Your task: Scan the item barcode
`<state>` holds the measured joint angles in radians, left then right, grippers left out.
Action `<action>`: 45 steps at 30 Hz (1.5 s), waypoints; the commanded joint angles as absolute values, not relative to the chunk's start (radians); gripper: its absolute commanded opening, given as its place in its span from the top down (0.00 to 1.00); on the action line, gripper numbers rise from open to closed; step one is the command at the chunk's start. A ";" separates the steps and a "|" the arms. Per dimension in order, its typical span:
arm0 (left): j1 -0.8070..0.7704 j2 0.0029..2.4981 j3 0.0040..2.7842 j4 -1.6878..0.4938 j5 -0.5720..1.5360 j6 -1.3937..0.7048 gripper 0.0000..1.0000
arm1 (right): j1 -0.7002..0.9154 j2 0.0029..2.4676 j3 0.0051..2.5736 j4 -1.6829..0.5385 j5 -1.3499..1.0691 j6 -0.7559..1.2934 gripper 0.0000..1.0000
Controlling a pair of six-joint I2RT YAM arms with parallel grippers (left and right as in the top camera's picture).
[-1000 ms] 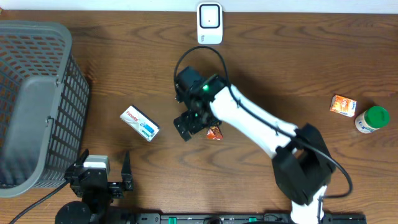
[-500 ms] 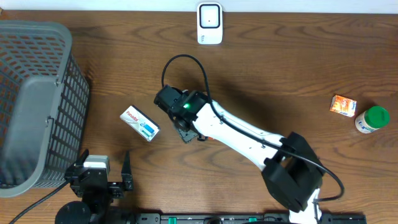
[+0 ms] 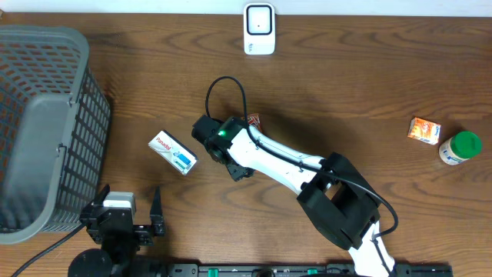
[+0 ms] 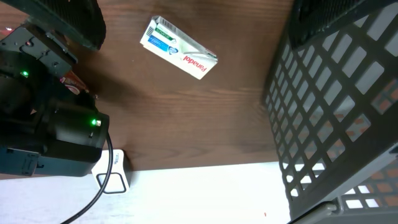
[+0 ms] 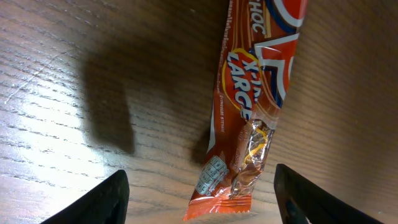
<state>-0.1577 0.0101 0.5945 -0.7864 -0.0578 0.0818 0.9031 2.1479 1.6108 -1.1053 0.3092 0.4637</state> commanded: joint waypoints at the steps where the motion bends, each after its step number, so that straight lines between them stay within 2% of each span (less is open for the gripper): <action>1: -0.154 0.004 0.593 -0.786 -0.056 0.080 0.07 | 0.913 2.155 1.613 -1.108 0.332 0.491 0.34; 5: -0.154 0.004 0.593 -0.785 -0.056 0.080 0.07 | 0.913 2.155 1.612 -1.111 0.332 0.512 0.40; 14: -0.154 0.004 0.593 -0.786 -0.056 0.080 0.07 | 0.913 2.155 1.511 -1.060 0.332 0.512 0.41; 17: -0.154 0.004 0.593 -0.785 -0.056 0.080 0.07 | 0.912 2.155 1.483 -1.045 0.334 0.512 0.45; 21: -0.154 0.004 0.593 -0.785 -0.056 0.080 0.07 | 0.912 2.155 1.477 -1.032 0.337 0.512 0.65; 24: -0.154 0.004 0.593 -0.785 -0.056 0.080 0.07 | 0.912 2.155 1.477 -1.015 0.336 0.513 0.96; 25: -0.154 0.004 0.593 -0.785 -0.056 0.080 0.07 | 0.912 2.155 1.477 -1.010 0.336 0.513 0.99; 34: -0.154 0.004 0.593 -0.785 -0.056 0.080 0.07 | 0.910 2.148 1.508 -1.042 0.272 0.501 0.99; 45: -0.154 0.004 0.593 -0.785 -0.056 0.080 0.07 | 0.853 1.972 1.574 -1.027 -0.423 0.166 0.99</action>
<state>-0.1577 0.0101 0.5945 -0.7864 -0.0578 0.0818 0.8871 2.0586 1.5440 -1.0267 -0.1226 0.2901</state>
